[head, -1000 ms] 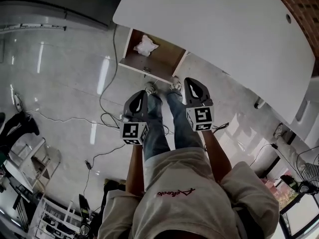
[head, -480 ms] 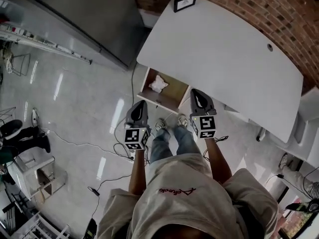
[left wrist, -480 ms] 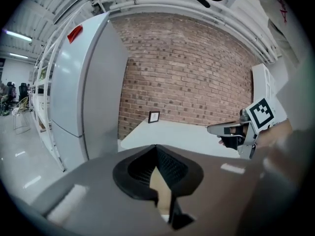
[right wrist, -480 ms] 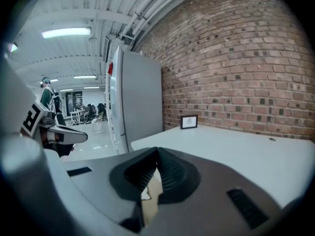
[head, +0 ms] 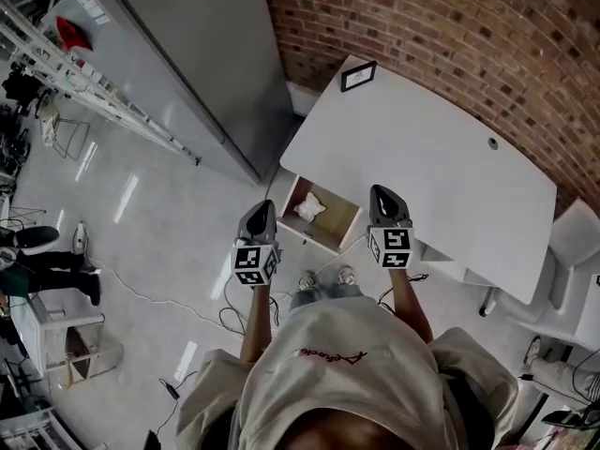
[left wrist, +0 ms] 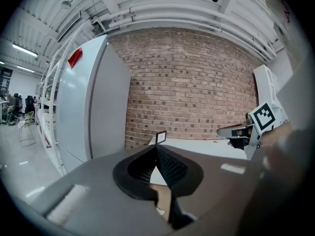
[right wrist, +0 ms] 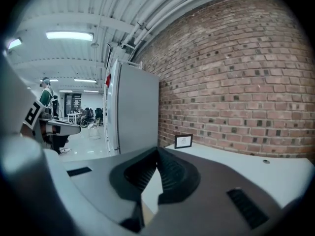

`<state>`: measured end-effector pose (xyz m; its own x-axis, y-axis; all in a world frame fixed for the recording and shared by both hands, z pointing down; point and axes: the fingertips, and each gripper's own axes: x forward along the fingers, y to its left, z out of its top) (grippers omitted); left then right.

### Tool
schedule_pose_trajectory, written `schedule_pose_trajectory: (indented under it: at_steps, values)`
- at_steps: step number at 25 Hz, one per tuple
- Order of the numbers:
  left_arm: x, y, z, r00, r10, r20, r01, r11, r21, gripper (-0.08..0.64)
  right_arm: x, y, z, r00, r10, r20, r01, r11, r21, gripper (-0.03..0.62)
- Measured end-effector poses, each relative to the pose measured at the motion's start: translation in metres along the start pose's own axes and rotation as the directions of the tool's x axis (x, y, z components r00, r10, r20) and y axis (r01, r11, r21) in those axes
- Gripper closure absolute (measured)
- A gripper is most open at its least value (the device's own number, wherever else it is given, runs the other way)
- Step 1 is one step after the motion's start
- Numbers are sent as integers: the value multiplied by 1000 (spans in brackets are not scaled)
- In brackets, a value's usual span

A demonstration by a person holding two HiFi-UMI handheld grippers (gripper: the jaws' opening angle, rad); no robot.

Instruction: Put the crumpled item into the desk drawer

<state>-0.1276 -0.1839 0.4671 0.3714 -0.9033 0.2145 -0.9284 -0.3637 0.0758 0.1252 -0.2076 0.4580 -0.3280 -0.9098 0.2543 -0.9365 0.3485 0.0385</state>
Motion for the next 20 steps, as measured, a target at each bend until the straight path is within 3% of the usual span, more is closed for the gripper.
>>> schedule_pose_trajectory:
  at_steps: [8, 20]
  values:
    - [-5, 2, 30, 1000, 2, 24, -3, 999, 35, 551, -6, -15, 32, 1000, -7, 19, 7, 999, -32, 580]
    - [-6, 6, 49, 998, 3, 62, -5, 999, 40, 551, -6, 10, 54, 997, 23, 71, -21, 999, -35, 580]
